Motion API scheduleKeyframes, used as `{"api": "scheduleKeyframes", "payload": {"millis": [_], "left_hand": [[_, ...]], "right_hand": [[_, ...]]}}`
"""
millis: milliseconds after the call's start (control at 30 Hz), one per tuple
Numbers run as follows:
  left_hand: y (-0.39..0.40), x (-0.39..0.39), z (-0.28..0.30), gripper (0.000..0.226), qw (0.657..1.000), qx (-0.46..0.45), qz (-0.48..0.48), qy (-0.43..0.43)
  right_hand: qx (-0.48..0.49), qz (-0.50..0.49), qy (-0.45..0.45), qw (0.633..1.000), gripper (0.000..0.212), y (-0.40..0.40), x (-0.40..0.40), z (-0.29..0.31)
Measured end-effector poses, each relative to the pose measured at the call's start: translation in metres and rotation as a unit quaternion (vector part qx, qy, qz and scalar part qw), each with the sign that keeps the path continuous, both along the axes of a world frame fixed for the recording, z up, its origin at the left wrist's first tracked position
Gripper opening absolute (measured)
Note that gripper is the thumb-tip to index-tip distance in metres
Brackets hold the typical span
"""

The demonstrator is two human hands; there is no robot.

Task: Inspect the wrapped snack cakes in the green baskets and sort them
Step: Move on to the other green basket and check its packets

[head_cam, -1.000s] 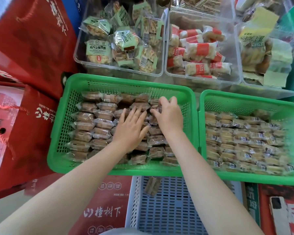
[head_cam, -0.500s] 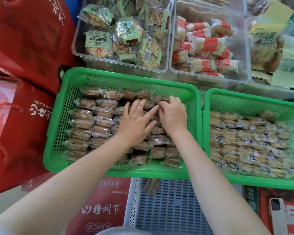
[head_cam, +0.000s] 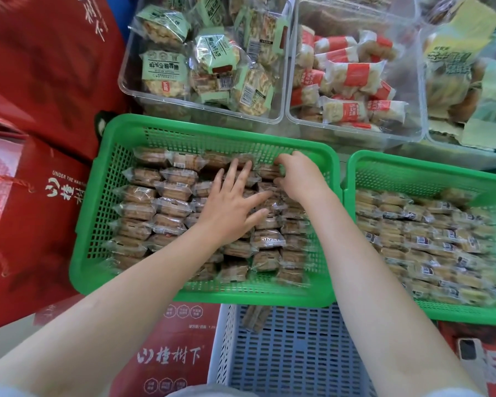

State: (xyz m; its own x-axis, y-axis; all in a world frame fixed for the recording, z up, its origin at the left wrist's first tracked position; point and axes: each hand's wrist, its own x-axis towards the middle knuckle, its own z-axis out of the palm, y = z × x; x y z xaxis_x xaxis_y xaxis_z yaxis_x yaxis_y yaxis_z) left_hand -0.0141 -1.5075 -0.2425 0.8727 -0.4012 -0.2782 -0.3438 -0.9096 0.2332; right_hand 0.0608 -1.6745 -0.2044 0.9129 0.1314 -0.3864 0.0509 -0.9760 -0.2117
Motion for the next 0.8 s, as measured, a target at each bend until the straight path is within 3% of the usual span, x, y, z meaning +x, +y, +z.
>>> {"api": "scheduleKeyframes", "payload": {"millis": [133,333,533,600,700,800], "left_hand": [[0.000,0.000,0.000,0.058,1.000,0.015,-0.001,0.011],[0.000,0.001,0.002,0.059,0.999,0.029,-0.004,0.022],[-0.002,0.001,0.007,0.060,0.998,0.051,-0.007,0.031],[-0.003,0.001,0.014,0.062,0.997,0.058,-0.007,0.041],[-0.003,-0.005,0.032,0.059,0.999,0.015,0.003,0.048],[-0.002,-0.025,0.061,0.053,0.973,-0.190,0.094,0.090]], "right_hand": [[-0.036,0.039,-0.021,0.998,0.028,0.002,0.001,0.000],[0.012,0.046,-0.029,0.998,0.028,-0.008,-0.007,0.004],[0.117,-0.075,0.003,0.990,0.031,-0.016,-0.013,0.027],[0.167,-0.116,-0.027,0.979,0.028,-0.020,-0.019,0.032],[0.250,-0.201,-0.117,0.940,0.027,-0.025,-0.042,0.051],[0.453,-0.338,-0.076,0.822,0.020,-0.025,-0.084,0.079]]}}
